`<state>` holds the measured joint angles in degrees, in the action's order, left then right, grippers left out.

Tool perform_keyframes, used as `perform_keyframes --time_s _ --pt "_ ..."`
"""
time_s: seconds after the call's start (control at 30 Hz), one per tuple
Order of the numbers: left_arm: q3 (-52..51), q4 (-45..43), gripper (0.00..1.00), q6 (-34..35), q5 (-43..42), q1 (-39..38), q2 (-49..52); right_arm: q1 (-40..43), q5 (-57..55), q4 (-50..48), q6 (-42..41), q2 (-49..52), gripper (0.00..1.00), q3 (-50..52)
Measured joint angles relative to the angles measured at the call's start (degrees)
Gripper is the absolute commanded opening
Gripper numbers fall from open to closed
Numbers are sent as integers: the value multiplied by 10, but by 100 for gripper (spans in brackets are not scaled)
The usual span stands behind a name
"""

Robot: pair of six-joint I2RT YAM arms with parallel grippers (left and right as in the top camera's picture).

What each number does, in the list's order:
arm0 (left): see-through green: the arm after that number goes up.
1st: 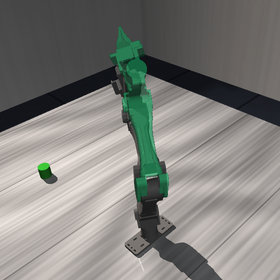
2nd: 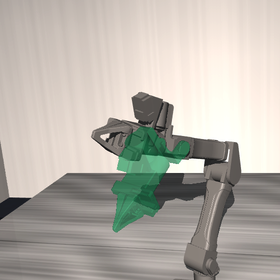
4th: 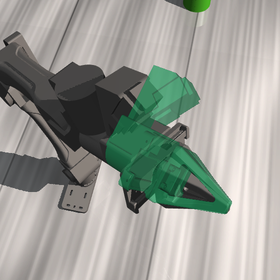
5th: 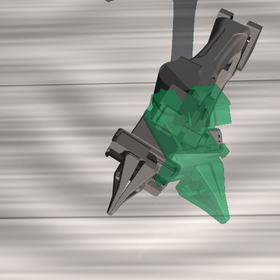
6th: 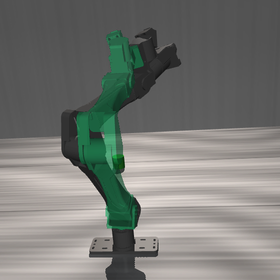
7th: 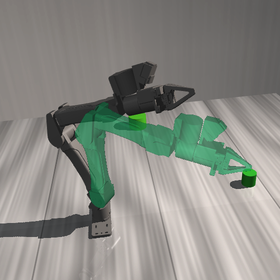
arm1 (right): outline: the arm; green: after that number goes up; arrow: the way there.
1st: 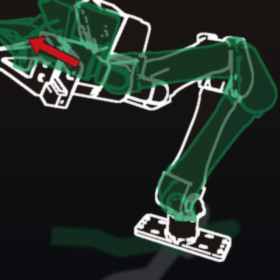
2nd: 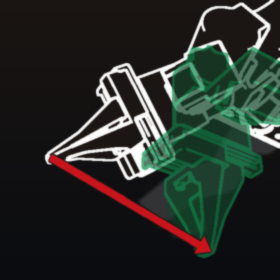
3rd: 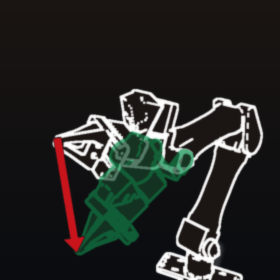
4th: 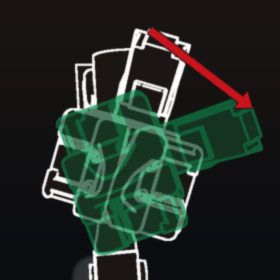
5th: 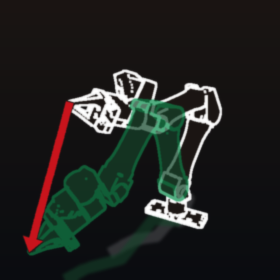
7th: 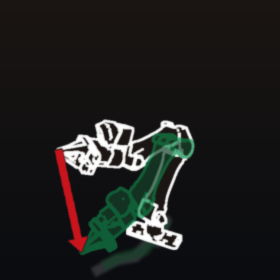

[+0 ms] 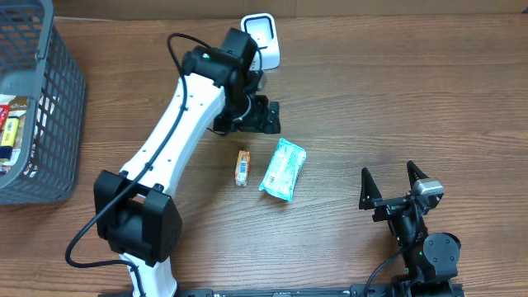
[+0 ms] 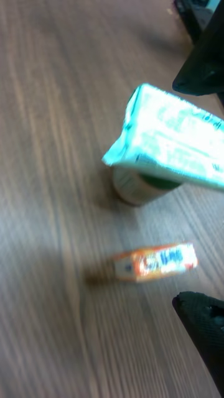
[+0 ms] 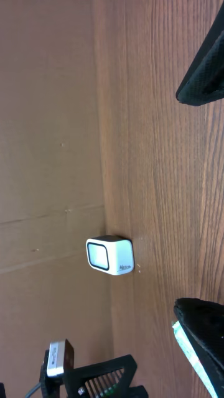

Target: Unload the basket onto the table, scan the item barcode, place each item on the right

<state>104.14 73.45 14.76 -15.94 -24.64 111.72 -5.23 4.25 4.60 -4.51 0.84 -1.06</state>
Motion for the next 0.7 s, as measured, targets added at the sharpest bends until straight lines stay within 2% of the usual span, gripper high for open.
perform_keyframes --time_s 0.2,0.37,0.7 --pt "-3 15 93 -2 -4 -42 0 0 0 0 0 0 100 0" --pt "-4 24 100 -2 0 -80 0 0 0 0 0 0 100 0" --pt "-4 43 100 58 94 -155 0 0 0 0 0 0 100 0"
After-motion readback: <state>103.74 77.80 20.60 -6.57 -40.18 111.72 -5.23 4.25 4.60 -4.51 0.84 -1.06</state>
